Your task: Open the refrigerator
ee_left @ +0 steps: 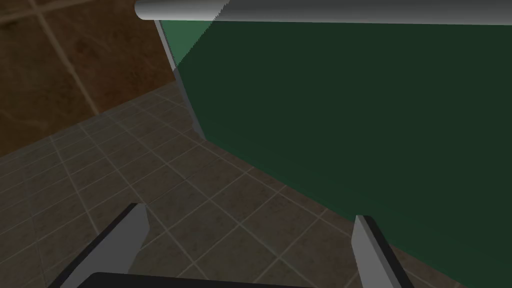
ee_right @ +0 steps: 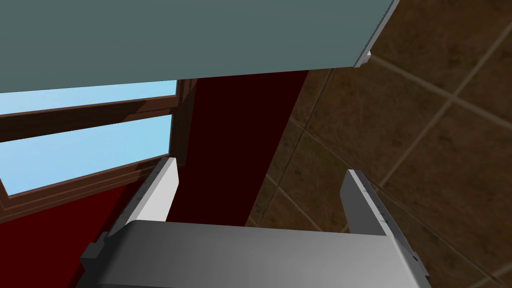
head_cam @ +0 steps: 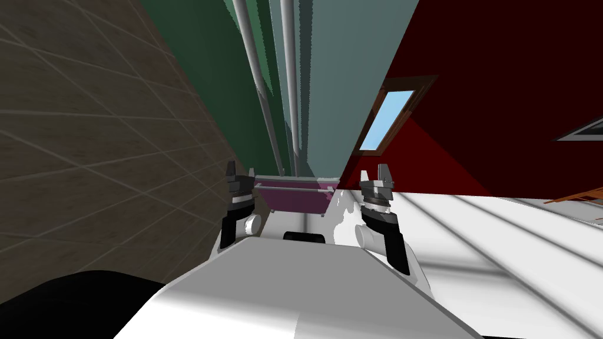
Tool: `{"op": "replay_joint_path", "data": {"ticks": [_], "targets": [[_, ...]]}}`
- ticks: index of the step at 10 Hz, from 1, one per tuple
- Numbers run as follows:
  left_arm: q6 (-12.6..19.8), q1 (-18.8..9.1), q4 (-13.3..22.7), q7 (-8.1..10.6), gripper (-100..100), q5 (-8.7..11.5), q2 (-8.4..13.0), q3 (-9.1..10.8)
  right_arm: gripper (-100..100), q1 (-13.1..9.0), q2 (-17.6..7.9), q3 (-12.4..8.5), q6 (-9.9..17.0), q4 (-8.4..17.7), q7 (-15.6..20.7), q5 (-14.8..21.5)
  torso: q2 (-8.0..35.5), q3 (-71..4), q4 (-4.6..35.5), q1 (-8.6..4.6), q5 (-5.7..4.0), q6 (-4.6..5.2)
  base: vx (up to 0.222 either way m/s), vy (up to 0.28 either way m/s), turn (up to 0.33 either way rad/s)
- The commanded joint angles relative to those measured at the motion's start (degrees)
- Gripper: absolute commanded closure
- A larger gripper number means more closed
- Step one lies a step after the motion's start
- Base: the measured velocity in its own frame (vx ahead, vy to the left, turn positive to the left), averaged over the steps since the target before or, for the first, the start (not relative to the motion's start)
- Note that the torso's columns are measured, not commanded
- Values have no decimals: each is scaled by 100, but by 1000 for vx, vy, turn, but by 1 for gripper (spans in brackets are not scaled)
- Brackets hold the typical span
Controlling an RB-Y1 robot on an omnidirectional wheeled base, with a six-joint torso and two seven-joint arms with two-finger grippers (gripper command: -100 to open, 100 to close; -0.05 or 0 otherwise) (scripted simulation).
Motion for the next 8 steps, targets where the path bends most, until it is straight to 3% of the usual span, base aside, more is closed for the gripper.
{"op": "replay_joint_path", "data": {"ticks": [1,8], "targets": [[0,0,0,0,0,0,0,0,0,0,0,0,0,0,0,0,232,-467,235,0,0,0,0,0,0],[-1,0,-2,0,0,0,0,0,0,0,0,0,-1,-2,0,0,3116,-6227,3114,0,0,0,0,0,0]]}}
